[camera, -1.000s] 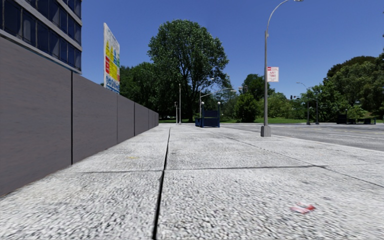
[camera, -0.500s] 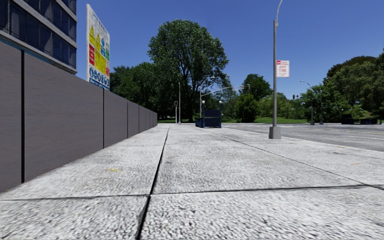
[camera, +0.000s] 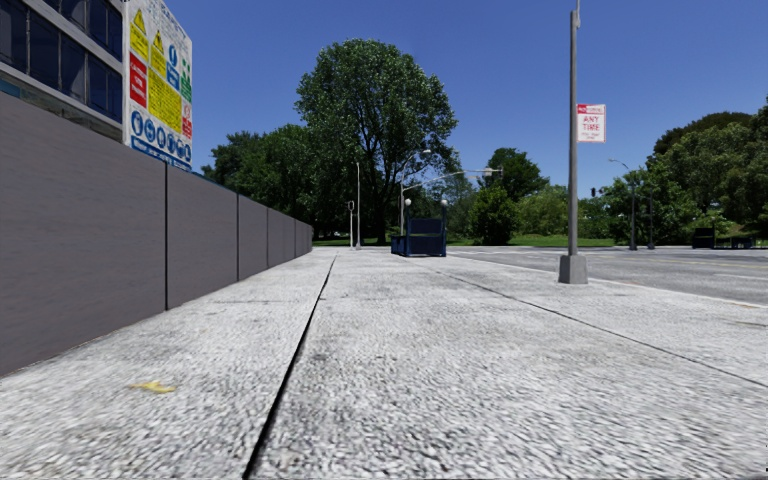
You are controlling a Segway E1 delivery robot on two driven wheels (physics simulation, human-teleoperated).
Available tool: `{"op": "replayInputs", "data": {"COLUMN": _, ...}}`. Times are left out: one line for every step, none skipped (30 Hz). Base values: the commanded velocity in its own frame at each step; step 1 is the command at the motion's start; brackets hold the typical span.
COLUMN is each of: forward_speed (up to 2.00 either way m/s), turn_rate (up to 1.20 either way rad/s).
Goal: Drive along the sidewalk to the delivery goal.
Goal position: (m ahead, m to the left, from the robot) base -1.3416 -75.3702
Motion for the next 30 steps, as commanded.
{"op": "replayInputs", "data": {"forward_speed": 1.95, "turn_rate": 0.00}}
{"op": "replayInputs", "data": {"forward_speed": 1.95, "turn_rate": 0.00}}
{"op": "replayInputs", "data": {"forward_speed": 1.95, "turn_rate": 0.00}}
{"op": "replayInputs", "data": {"forward_speed": 1.95, "turn_rate": 0.00}}
{"op": "replayInputs", "data": {"forward_speed": 1.95, "turn_rate": 0.00}}
{"op": "replayInputs", "data": {"forward_speed": 1.95, "turn_rate": 0.00}}
{"op": "replayInputs", "data": {"forward_speed": 1.95, "turn_rate": 0.00}}
{"op": "replayInputs", "data": {"forward_speed": 1.95, "turn_rate": 0.00}}
{"op": "replayInputs", "data": {"forward_speed": 1.95, "turn_rate": 0.00}}
{"op": "replayInputs", "data": {"forward_speed": 1.95, "turn_rate": 0.00}}
{"op": "replayInputs", "data": {"forward_speed": 1.95, "turn_rate": 0.00}}
{"op": "replayInputs", "data": {"forward_speed": 1.95, "turn_rate": 0.00}}
{"op": "replayInputs", "data": {"forward_speed": 1.95, "turn_rate": 0.00}}
{"op": "replayInputs", "data": {"forward_speed": 1.95, "turn_rate": 0.00}}
{"op": "replayInputs", "data": {"forward_speed": 1.95, "turn_rate": 0.00}}
{"op": "replayInputs", "data": {"forward_speed": 1.95, "turn_rate": 0.00}}
{"op": "replayInputs", "data": {"forward_speed": 1.95, "turn_rate": 0.00}}
{"op": "replayInputs", "data": {"forward_speed": 1.95, "turn_rate": 0.00}}
{"op": "replayInputs", "data": {"forward_speed": 1.95, "turn_rate": 0.00}}
{"op": "replayInputs", "data": {"forward_speed": 1.95, "turn_rate": 0.00}}
{"op": "replayInputs", "data": {"forward_speed": 1.95, "turn_rate": 0.00}}
{"op": "replayInputs", "data": {"forward_speed": 1.95, "turn_rate": 0.00}}
{"op": "replayInputs", "data": {"forward_speed": 1.95, "turn_rate": 0.00}}
{"op": "replayInputs", "data": {"forward_speed": 1.95, "turn_rate": 0.00}}
{"op": "replayInputs", "data": {"forward_speed": 1.95, "turn_rate": 0.00}}
{"op": "replayInputs", "data": {"forward_speed": 1.95, "turn_rate": 0.00}}
{"op": "replayInputs", "data": {"forward_speed": 1.95, "turn_rate": 0.00}}
{"op": "replayInputs", "data": {"forward_speed": 1.95, "turn_rate": 0.00}}
{"op": "replayInputs", "data": {"forward_speed": 1.95, "turn_rate": 0.00}}
{"op": "replayInputs", "data": {"forward_speed": 1.95, "turn_rate": 0.00}}
